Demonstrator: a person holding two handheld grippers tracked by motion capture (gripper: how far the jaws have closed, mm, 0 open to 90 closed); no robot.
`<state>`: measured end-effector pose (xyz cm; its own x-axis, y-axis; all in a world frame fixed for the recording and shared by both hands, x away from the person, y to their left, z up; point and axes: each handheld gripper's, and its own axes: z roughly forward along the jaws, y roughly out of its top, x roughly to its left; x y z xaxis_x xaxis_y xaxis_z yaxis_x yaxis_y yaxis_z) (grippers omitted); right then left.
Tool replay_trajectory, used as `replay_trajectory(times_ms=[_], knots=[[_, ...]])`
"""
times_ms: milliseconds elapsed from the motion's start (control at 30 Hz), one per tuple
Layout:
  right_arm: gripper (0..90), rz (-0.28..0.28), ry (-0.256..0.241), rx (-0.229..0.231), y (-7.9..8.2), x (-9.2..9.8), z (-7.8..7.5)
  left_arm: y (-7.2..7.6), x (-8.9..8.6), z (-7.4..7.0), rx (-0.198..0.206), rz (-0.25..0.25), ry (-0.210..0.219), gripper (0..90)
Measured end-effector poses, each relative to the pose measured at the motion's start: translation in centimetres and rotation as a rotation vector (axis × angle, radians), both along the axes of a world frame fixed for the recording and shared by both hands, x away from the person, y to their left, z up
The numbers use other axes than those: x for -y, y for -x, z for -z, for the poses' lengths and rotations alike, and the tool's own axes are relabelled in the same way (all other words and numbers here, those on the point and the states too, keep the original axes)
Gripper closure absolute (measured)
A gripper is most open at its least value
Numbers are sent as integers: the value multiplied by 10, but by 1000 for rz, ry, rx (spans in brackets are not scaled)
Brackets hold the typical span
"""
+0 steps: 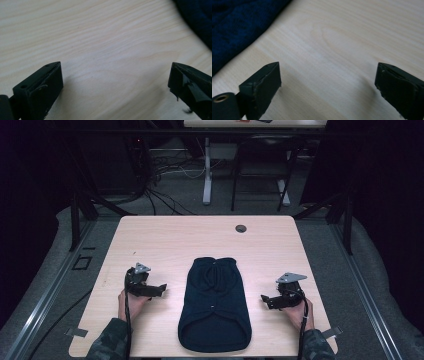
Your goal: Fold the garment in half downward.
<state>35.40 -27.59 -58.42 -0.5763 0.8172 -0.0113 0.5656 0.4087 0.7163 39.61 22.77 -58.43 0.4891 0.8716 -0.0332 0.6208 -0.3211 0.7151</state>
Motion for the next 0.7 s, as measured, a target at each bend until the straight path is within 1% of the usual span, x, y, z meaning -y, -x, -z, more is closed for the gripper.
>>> replay_trajectory(times_ms=[33,67,100,133,167,200,267,300,333,367,400,433,500,533,567,633,700], knots=[[45,16,-9,9,0,1,-3,0,2,-4,12,3,-11,0],[43,25,-86,-27,-3,5,-10,0,3,-11,24,20,4,0],[52,37,-100,-17,-3,7,-15,-1,5,-14,22,24,4,0],[50,36,-124,-25,-3,8,-20,-2,7,-17,19,31,14,0],[52,36,-144,-34,-4,8,-23,-2,7,-17,19,31,14,0],[52,36,-144,-34,-4,8,-23,-2,8,-20,23,43,21,0],[60,25,-162,-45,-5,6,-29,-4,12,-24,31,57,12,0],[63,12,-160,-52,-7,2,-33,-9,14,-28,23,65,24,0],[63,12,-160,-52,-7,2,-33,-9,14,-28,23,65,24,0],[67,-7,-138,-57,-9,-6,-36,-13,16,-32,16,68,37,0],[67,-14,-134,-58,-11,-9,-37,-13,16,-32,16,68,37,0],[70,-17,-135,-60,-12,-12,-39,-18,19,-35,14,74,36,0],[74,-24,-132,-59,-14,-15,-41,-20,21,-37,20,72,38,0],[78,-29,-127,-62,-16,-18,-43,-22,22,-39,11,77,45,0],[81,-35,-123,-66,-17,-21,-44,-25,23,-40,14,76,49,0],[86,-54,-109,-71,-25,-30,-48,-33,28,-45,0,89,47,0],[89,-62,-104,-76,-30,-36,-51,-35,31,-45,-1,87,50,0]])
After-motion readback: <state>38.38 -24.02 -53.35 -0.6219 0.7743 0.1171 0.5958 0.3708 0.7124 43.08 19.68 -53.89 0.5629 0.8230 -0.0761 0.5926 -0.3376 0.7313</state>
